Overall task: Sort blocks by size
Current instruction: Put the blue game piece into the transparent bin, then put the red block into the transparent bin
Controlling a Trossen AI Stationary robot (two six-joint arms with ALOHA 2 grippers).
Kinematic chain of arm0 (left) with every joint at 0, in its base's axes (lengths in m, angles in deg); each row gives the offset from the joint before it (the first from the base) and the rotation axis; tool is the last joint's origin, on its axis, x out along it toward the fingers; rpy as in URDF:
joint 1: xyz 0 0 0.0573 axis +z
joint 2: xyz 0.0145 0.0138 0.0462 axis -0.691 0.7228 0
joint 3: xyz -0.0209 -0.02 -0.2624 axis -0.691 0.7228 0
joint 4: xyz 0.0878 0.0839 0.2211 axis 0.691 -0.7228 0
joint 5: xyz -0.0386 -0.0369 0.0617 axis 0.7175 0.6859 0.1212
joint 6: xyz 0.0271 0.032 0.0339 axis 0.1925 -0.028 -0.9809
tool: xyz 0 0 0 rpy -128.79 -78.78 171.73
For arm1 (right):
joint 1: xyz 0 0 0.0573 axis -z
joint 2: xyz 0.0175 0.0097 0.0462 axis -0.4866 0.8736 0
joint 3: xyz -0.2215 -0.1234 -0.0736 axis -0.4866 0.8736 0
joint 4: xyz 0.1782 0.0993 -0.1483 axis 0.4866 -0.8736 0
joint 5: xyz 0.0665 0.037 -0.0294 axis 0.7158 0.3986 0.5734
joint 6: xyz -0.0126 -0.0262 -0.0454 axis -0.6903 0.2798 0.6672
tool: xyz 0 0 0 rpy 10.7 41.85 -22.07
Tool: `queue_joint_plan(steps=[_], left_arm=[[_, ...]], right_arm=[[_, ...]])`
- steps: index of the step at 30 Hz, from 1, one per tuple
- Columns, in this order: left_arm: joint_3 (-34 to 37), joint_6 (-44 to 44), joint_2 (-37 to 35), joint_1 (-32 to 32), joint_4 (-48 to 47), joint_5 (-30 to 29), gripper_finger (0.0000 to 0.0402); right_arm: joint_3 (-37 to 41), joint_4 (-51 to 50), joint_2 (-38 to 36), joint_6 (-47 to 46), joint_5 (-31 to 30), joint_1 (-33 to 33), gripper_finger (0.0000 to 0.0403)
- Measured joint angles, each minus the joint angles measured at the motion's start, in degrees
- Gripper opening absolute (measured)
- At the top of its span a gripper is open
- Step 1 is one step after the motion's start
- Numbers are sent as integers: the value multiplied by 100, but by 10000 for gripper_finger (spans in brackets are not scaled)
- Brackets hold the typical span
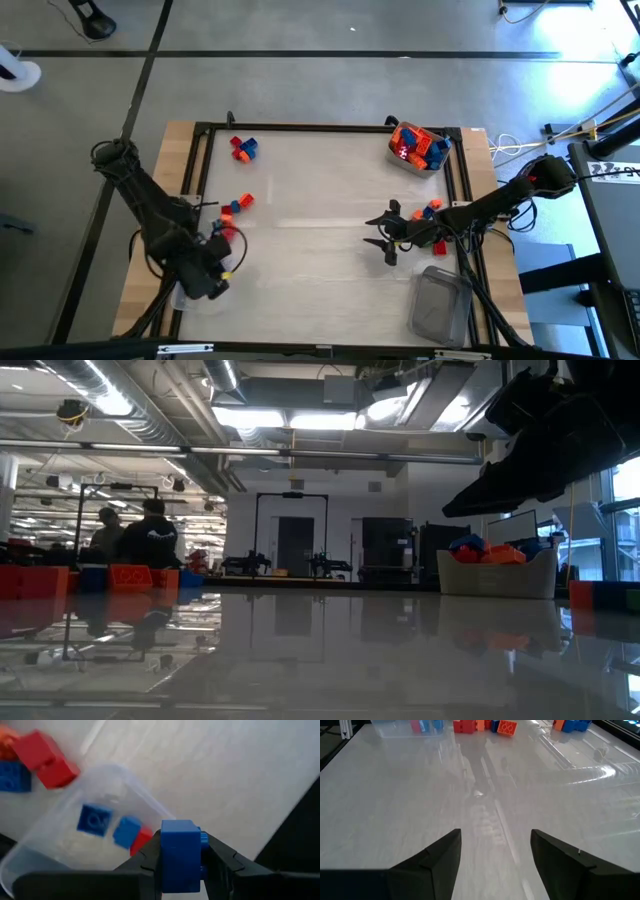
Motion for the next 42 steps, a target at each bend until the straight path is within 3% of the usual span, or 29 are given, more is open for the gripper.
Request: queue_joint_plan(steps=[7,15,23,32,38,42], left_arm=[[2,418,191,-779,-48,-148,88],[2,586,605,-1151,-17,-165,104],[9,1436,913,-1139,-610,-145,140],[9,1380,866,-969,-603,-86,206],[7,1002,498,-543,-584,-100,210],[7,965,178,-186,-585,-411,209]], right_arm=[[0,-34,0,0,2,-2,237],[0,-32,0,0,2,-1,237],[0,-17,0,0,2,-1,237],[0,-13,0,2,2,-1,237],[0,-7,0,2,2,-1,237],[0,-11,0,2,2,0,237]])
